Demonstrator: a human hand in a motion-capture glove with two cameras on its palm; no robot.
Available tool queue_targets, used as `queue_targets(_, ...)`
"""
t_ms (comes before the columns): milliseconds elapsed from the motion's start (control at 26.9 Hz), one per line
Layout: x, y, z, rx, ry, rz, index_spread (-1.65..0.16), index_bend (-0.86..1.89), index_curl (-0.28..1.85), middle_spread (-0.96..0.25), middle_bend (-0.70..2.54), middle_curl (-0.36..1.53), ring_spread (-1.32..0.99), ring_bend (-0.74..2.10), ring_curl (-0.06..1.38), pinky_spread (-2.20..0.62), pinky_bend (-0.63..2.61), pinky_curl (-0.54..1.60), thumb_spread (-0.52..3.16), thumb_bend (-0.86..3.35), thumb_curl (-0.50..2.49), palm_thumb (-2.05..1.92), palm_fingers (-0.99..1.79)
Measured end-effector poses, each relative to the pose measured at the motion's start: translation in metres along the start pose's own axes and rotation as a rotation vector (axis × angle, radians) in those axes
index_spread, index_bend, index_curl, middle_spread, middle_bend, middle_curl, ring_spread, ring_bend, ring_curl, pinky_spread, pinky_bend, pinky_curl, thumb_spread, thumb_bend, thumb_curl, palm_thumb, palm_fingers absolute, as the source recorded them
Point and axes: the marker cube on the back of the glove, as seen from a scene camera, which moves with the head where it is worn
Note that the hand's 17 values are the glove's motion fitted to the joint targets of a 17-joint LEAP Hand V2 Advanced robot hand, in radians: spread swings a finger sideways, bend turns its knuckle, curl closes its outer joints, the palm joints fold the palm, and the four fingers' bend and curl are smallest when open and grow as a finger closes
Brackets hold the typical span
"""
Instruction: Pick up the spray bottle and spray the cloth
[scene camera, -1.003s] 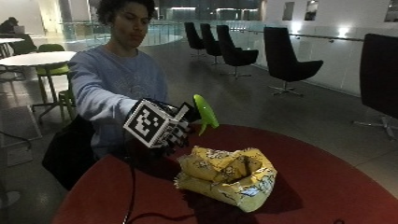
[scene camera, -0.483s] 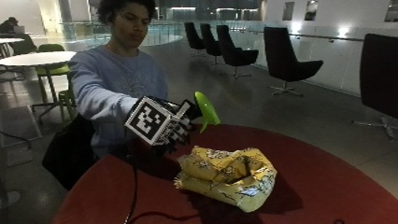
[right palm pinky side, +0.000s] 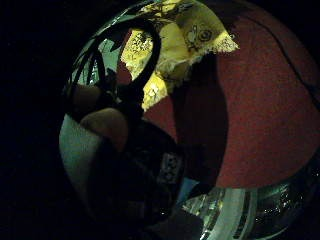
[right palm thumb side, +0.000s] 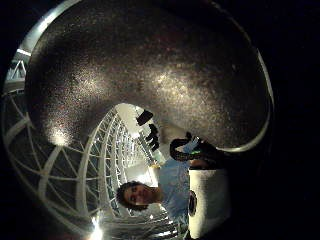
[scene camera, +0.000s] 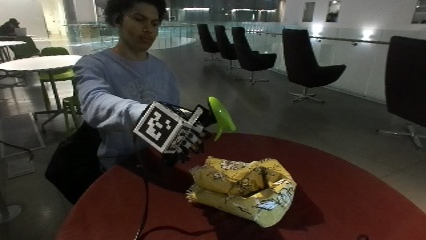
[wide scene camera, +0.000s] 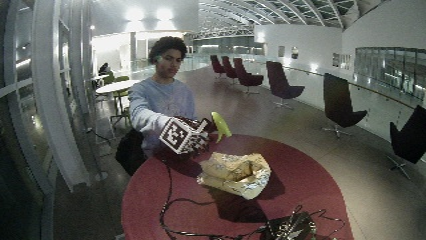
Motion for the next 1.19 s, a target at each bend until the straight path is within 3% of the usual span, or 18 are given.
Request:
queue_targets(854,-0.003,-0.001,0.009,-0.020,-0.011,0.035,-0.19,0.15,0.43,-0.06,0.38,0.49,-0.01,0.55,0.41,0.26,0.18,0.31,0.74,-0.03,0.66,0.90,1.13)
queue_targets(1189,-0.017,0.002,0.013,0.074,-0.046,-0.054,-0.19,0.15,0.43,-0.06,0.38,0.49,-0.01,0.55,0.41,0.25,0.18,0.31,0.74,-0.03,0.66,0.90,1.13)
